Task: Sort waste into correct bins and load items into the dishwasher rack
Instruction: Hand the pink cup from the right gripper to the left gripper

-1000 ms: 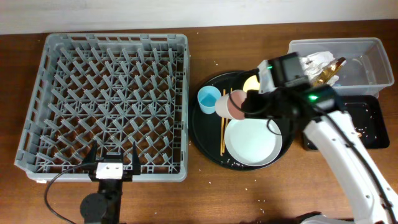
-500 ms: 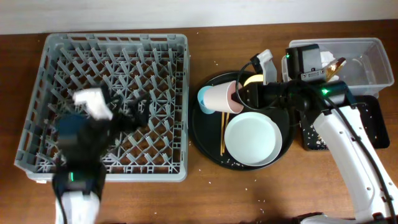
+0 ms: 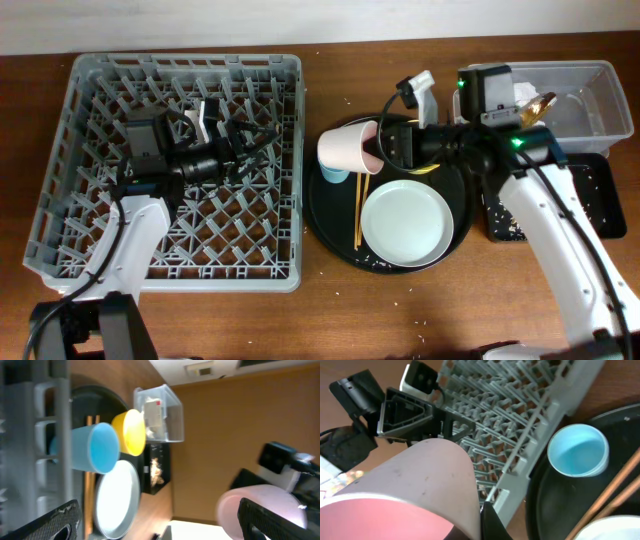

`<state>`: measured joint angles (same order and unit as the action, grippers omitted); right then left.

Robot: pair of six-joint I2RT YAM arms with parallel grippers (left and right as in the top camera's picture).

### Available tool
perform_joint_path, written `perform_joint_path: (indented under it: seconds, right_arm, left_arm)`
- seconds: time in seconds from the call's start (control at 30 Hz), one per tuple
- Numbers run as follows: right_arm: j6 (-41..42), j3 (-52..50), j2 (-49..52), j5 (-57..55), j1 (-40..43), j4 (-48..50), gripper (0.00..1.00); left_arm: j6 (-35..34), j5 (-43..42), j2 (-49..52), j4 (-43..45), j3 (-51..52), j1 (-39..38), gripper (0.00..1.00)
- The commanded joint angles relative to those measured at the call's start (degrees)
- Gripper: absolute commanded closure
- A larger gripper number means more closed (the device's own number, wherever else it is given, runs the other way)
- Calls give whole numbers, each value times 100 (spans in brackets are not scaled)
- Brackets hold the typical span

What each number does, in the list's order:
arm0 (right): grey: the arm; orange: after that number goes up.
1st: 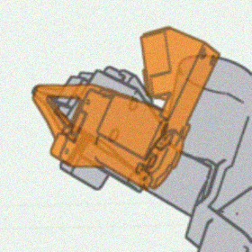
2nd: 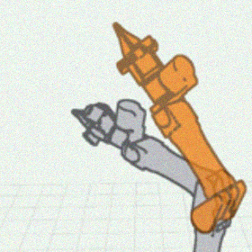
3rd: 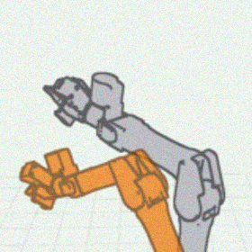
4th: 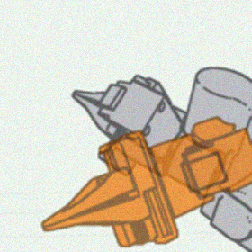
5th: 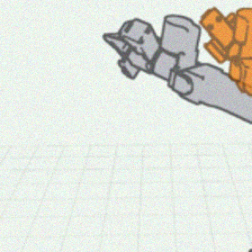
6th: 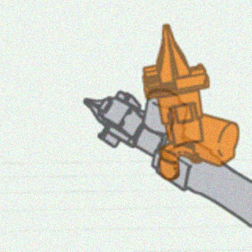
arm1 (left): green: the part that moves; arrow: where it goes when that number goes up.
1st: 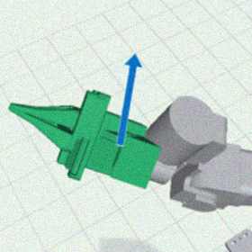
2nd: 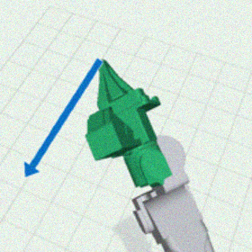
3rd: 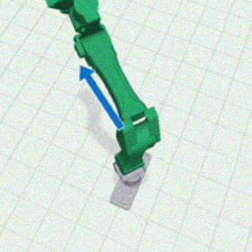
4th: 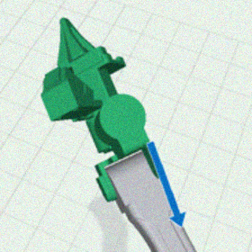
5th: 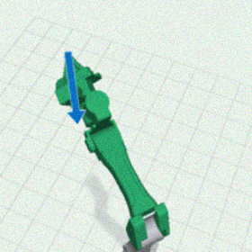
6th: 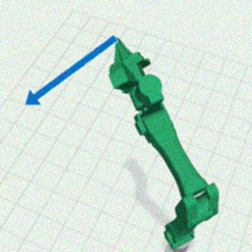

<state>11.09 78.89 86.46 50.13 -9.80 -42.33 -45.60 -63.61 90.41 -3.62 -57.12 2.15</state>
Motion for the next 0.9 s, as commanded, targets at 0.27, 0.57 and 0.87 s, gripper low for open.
perform_joint_path:
  seconds: [0.27,0.57,0.87]
  right_arm:
    - [435,39,1043,1097,-763,1613,96]
    - [940,39,1615,1067,-1268,3080,96]
    - [1064,39,1838,435,-1683,3536,96]
  left_arm:
    - [-1290,-1318,-9,444,-111,-13,11]
    - [-1290,-1915,-9,446,-111,-13,10]
    - [-1285,-2111,-11,446,-111,-13,17]
